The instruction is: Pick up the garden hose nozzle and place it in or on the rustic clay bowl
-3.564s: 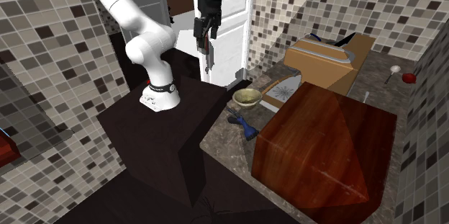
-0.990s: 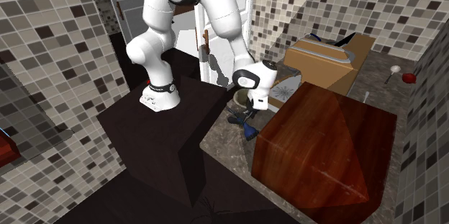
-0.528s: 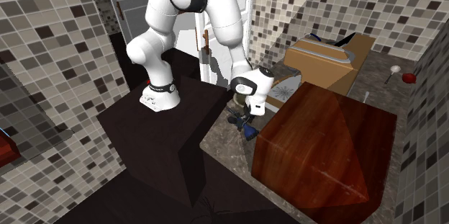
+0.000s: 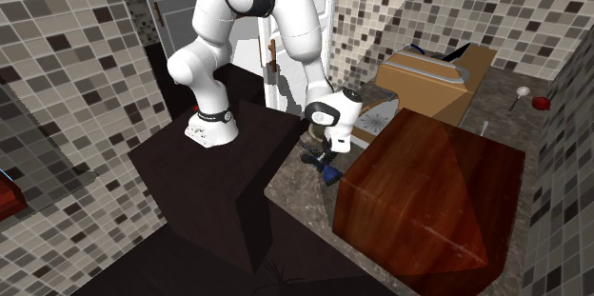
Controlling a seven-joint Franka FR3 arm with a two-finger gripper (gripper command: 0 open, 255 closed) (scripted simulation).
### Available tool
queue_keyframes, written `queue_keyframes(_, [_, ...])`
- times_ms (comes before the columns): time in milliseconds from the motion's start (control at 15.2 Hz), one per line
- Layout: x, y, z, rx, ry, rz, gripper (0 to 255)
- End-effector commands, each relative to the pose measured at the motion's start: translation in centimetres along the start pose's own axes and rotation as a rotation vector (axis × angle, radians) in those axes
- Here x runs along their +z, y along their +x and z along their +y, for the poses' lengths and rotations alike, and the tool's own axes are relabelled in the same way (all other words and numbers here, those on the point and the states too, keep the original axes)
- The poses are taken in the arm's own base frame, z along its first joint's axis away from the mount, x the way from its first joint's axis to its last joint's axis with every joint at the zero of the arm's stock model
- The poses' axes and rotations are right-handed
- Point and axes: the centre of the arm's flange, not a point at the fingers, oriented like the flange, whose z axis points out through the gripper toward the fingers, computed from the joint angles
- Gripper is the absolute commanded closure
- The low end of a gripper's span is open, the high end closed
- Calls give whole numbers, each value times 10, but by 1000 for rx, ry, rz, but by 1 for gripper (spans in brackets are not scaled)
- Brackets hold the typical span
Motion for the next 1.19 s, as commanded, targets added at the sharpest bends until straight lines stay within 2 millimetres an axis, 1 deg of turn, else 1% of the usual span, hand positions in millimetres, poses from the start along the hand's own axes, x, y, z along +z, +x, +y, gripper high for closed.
queue_keyframes(0, [0,0,0,0,0,0,255])
queue_keyframes(462, [0,0,0,0,0,0,255])
queue_keyframes(1122, [-52,-8,7,0,0,0,255])
